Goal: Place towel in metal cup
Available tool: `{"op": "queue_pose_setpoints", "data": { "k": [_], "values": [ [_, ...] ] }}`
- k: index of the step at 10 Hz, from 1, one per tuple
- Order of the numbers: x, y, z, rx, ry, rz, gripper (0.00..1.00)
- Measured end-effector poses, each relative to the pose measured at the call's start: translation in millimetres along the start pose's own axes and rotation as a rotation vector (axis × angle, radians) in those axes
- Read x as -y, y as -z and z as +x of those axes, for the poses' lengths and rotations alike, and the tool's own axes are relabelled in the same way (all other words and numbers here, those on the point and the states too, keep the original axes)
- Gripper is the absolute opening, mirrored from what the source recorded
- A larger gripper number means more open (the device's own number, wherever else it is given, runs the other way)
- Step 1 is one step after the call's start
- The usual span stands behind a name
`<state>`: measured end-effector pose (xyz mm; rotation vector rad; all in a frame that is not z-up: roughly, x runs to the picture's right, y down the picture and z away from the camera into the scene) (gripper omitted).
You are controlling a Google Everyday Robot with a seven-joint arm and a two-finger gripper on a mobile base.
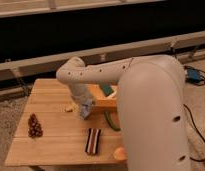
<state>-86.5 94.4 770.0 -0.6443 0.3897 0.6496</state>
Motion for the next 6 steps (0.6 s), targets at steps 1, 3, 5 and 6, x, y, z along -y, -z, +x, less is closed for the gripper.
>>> {"op": "queue_pose_setpoints", "data": {
  "k": [1, 3, 5, 6],
  "values": [
    [2, 7, 2, 0.010, -0.007, 0.006, 0.80],
    [10, 32, 1, 0.058, -0.018, 0.022, 0.80],
    [21, 62, -5, 0.139, -0.026, 0.040, 0.80],
    [29, 72, -8, 0.182, -0.035, 0.043, 0.80]
  ]
}}
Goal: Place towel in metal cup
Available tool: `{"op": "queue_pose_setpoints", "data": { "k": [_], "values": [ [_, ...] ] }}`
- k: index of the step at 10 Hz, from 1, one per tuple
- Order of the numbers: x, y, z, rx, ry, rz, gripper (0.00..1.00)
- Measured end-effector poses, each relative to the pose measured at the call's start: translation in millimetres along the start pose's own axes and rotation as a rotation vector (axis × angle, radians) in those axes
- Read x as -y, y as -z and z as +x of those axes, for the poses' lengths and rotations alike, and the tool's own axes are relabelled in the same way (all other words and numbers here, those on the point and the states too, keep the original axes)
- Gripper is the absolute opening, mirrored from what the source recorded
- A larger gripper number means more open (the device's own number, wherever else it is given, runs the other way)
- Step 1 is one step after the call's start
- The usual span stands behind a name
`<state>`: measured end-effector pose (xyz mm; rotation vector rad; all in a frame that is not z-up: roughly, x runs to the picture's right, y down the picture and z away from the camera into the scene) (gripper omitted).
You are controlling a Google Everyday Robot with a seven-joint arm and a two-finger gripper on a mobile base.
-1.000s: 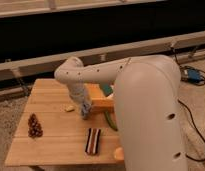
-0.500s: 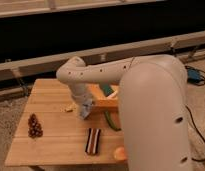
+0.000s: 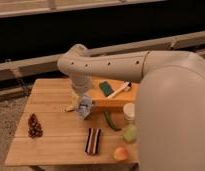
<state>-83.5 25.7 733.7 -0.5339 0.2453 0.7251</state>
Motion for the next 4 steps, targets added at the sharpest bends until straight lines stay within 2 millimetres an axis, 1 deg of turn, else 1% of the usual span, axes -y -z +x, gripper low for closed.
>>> {"op": "queue_pose_setpoints", "data": {
  "k": [2, 3, 4],
  "values": [
    [7, 7, -15, 0.083, -0.015, -0.012, 0.80],
    [12, 9, -19, 0.112, -0.025, -0.018, 0.80],
    [14, 10, -19, 0.119, -0.029, -0.018, 0.80]
  ]
}}
